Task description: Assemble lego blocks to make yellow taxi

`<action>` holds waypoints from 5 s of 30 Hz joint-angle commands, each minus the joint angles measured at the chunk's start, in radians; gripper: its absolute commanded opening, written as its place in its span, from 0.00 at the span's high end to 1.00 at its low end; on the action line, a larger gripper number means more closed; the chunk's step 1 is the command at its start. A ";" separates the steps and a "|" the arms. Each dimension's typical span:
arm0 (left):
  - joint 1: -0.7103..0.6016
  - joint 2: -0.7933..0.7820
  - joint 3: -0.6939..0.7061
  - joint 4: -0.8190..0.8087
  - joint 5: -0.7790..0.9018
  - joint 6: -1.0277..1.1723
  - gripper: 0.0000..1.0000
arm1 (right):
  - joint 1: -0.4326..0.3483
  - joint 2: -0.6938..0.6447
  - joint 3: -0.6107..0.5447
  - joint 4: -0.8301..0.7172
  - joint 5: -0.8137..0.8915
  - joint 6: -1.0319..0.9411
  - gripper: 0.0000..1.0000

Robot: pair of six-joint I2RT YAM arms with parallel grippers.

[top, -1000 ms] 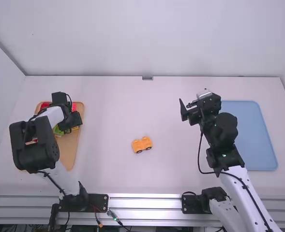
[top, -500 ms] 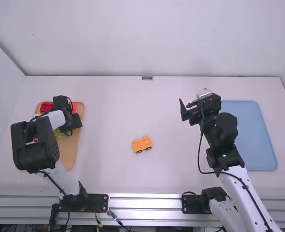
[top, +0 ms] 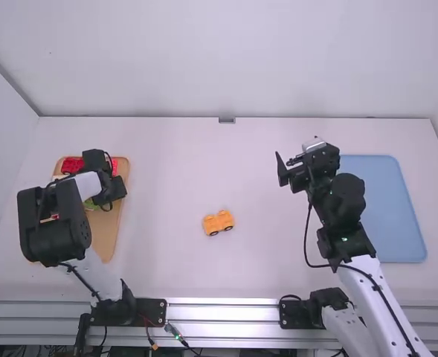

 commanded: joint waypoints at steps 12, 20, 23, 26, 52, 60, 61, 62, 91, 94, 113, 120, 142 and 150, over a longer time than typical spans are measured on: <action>-0.006 -0.052 0.048 -0.057 0.000 -0.006 0.86 | 0.004 -0.010 -0.006 0.009 -0.137 0.004 0.01; -0.014 -0.243 0.072 -0.114 0.018 0.012 0.89 | 0.038 0.061 -0.006 0.059 -0.166 0.042 0.01; -0.030 -0.341 0.066 -0.131 0.126 0.079 0.89 | 0.044 0.153 -0.006 0.141 -0.191 0.109 0.01; -0.072 -0.445 0.037 -0.109 0.333 0.194 0.88 | 0.034 0.323 -0.001 0.317 -0.362 0.171 0.01; -0.401 -0.455 -0.283 0.678 1.225 0.347 0.88 | 0.066 1.004 0.363 1.020 -1.288 0.680 0.09; -0.406 -0.367 -0.280 0.903 1.338 0.229 0.89 | 0.107 1.004 0.365 1.080 -1.285 0.736 0.15; -0.408 -0.351 -0.282 0.950 1.353 0.199 0.90 | 0.111 1.004 0.371 1.074 -1.285 0.736 0.17; -0.408 -0.344 -0.282 0.971 1.355 0.179 0.90 | 0.116 1.004 0.375 1.070 -1.285 0.736 0.20; -0.437 -0.293 -0.282 1.188 1.339 0.027 0.90 | 0.158 1.004 0.389 1.072 -1.226 0.729 0.52; -0.435 -0.293 -0.282 1.185 1.340 0.027 0.90 | 0.158 1.004 0.389 1.072 -1.228 0.729 0.54; -0.431 -0.293 -0.298 1.214 1.362 0.053 0.88 | 0.163 1.004 0.389 1.075 -1.231 0.732 0.62; -0.439 -0.293 -0.298 1.220 1.362 0.053 0.87 | 0.167 1.004 0.389 1.076 -1.231 0.729 0.66; -0.422 -0.293 -0.299 1.022 1.230 0.094 0.02 | 0.075 1.004 0.422 1.055 -1.142 0.715 0.73; -0.380 -0.293 -0.292 0.876 1.164 0.178 0.01 | 0.055 1.003 0.557 0.523 -0.952 0.423 0.74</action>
